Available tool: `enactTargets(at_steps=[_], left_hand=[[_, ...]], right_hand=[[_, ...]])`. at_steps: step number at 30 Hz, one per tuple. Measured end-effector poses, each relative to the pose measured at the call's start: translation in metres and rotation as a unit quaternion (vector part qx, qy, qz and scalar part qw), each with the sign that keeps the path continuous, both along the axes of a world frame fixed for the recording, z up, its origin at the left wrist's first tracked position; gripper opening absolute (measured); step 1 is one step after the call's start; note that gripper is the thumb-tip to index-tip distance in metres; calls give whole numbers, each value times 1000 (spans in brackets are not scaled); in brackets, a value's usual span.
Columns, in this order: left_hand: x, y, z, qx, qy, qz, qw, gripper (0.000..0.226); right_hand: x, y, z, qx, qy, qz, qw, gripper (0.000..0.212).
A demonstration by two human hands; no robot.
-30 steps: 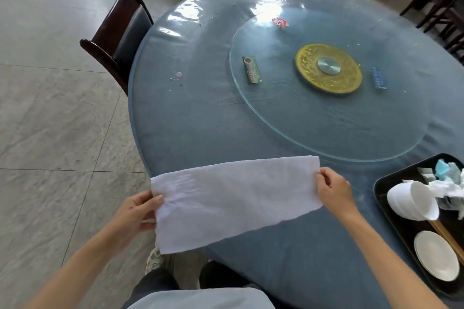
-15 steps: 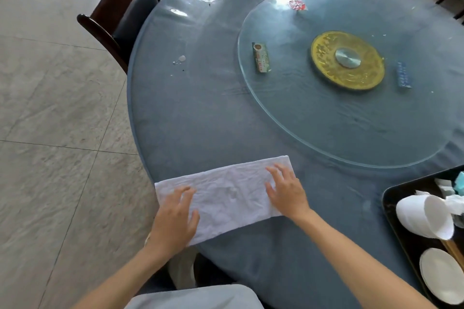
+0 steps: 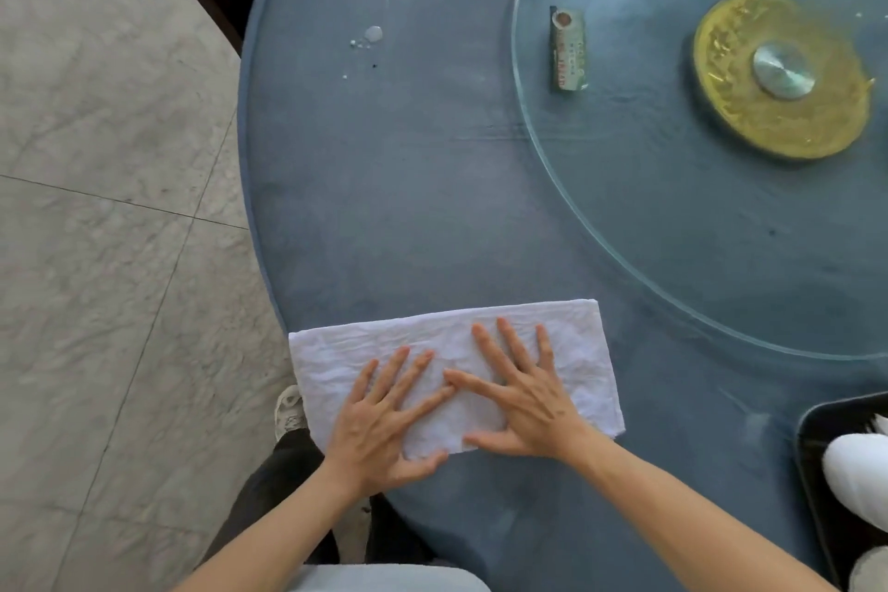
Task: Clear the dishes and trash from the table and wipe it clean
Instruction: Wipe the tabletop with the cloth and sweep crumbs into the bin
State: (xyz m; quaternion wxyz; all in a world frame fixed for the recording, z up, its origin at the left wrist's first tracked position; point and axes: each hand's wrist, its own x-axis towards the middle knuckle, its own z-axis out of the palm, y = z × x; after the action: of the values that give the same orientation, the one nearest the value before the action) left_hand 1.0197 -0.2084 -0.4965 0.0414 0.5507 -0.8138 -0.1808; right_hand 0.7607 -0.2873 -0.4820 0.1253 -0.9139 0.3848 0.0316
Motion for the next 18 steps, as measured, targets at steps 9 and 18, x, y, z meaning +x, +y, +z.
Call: enactTargets(at_steps=[9, 18], left_hand=[[35, -61, -3, -49, 3, -19, 999, 80], [90, -164, 1, -88, -5, -45, 995, 76]], right_hand=[[26, -49, -12, -35, -22, -32, 999, 82], [78, -135, -10, -41, -11, -66, 997, 79]])
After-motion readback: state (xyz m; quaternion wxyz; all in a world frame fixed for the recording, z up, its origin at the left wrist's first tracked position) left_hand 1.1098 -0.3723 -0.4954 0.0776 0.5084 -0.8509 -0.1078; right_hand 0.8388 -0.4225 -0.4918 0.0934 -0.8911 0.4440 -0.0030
